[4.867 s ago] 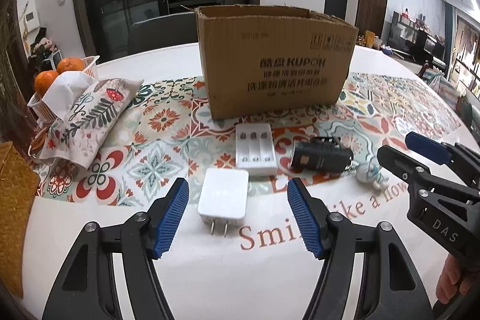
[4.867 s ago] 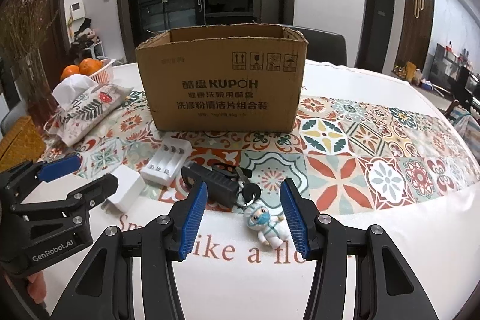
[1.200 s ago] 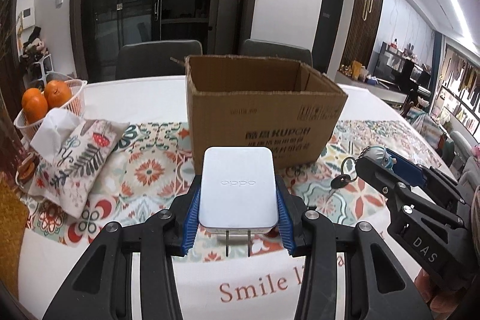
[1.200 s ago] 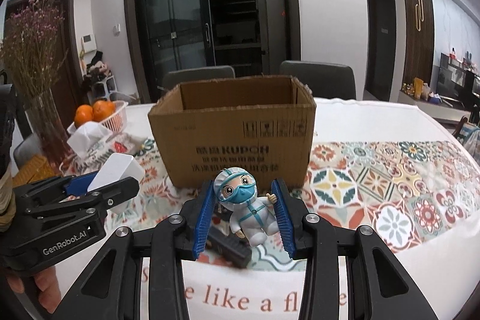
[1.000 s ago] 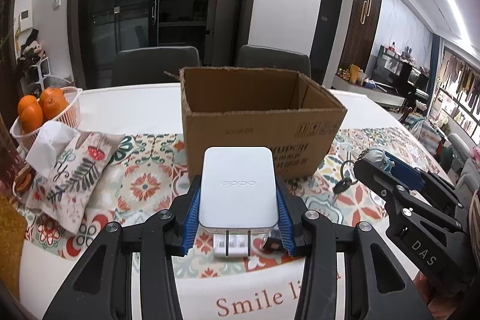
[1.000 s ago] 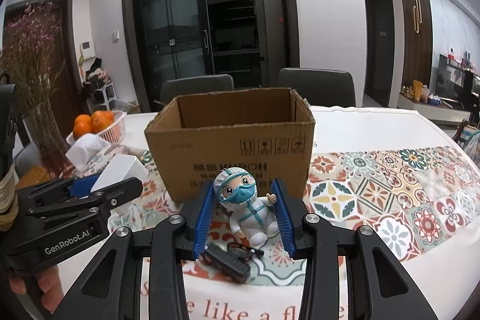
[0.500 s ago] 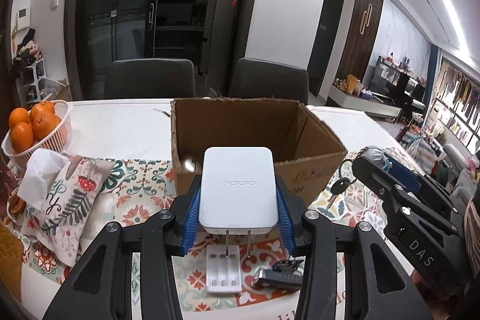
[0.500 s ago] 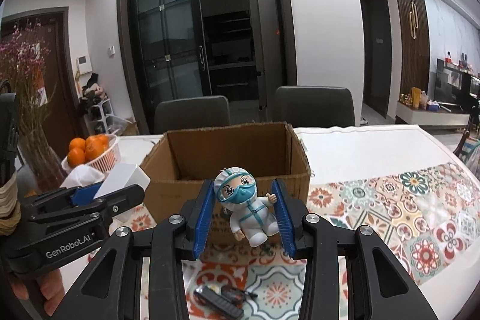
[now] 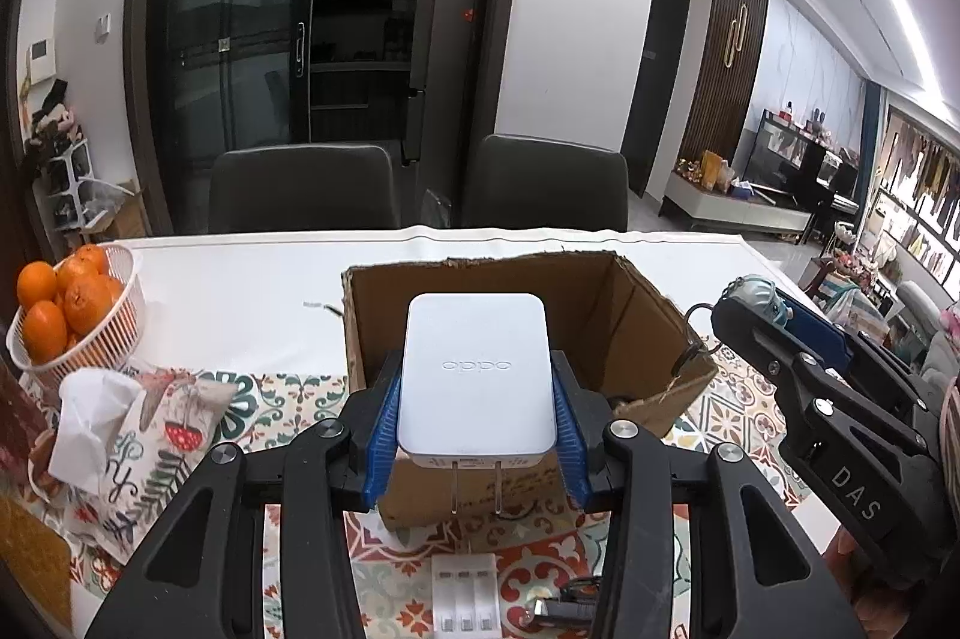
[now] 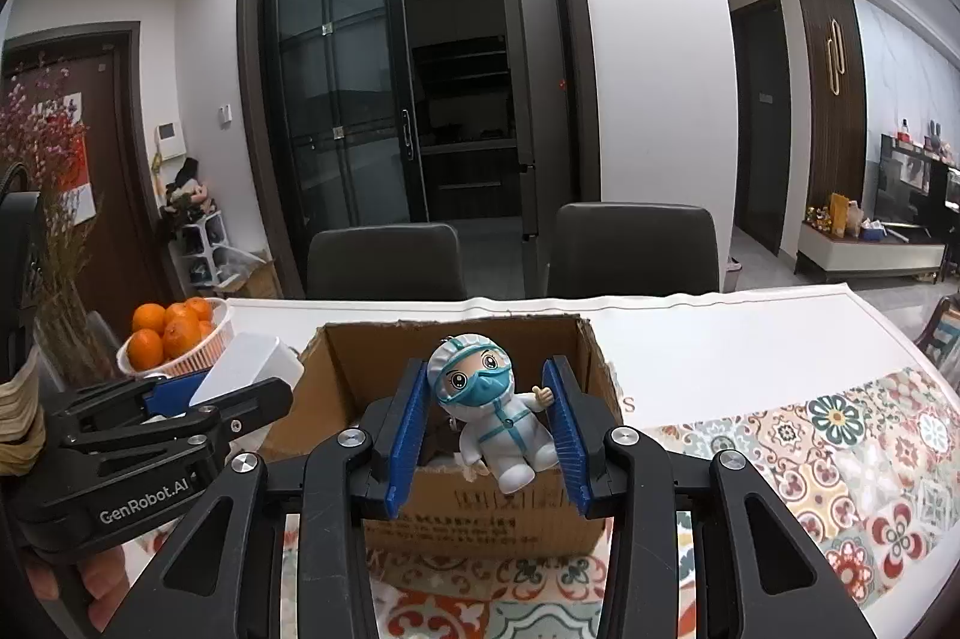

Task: Organize rigid objects
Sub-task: 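Carry the white charger with the left tool while the right tool carries the figurine over the box, then open the left tool to drop the charger while the right tool releases the figurine into the box, then move both tools back from the box toward the battery tray and black device, then grasp the white battery tray with the left tool while the right tool grasps the black device, then carry the battery tray with the left tool while the right tool carries the black device over the box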

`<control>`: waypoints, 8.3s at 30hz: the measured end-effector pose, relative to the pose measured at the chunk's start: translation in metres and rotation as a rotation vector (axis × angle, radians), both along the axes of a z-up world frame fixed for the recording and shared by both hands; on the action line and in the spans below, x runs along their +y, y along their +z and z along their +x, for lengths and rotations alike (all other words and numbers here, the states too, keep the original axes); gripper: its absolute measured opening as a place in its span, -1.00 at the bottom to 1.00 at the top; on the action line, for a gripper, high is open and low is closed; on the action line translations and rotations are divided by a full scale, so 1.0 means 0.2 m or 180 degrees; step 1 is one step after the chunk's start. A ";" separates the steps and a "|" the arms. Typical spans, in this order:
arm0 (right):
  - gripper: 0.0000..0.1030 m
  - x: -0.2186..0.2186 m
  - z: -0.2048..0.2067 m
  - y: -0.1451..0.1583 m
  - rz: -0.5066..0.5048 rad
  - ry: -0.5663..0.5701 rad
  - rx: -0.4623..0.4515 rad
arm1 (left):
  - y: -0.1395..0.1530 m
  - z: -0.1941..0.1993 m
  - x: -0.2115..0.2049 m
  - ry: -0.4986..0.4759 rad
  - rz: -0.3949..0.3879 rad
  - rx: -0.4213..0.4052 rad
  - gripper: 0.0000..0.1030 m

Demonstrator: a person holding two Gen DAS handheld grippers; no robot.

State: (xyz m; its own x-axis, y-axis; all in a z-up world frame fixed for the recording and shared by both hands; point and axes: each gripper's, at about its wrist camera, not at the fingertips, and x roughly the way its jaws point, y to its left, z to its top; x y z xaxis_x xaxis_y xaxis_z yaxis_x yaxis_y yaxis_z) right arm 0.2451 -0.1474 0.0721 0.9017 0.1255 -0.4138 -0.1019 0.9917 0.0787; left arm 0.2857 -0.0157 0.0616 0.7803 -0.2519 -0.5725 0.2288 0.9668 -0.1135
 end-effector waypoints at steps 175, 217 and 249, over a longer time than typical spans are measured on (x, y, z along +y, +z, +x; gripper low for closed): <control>0.13 0.10 -0.02 -0.94 -0.0415 0.0801 0.1465 | -0.94 -0.19 -0.06 0.0030 0.0422 0.0830 0.06; -0.24 0.00 -0.29 -0.44 -0.0075 0.0402 0.0742 | -0.44 -0.40 0.00 0.0086 0.0156 0.0152 -0.09; -0.24 -0.03 -0.20 -0.04 0.0010 0.0313 0.0210 | -0.06 -0.27 -0.03 0.0076 0.0116 -0.0257 -0.09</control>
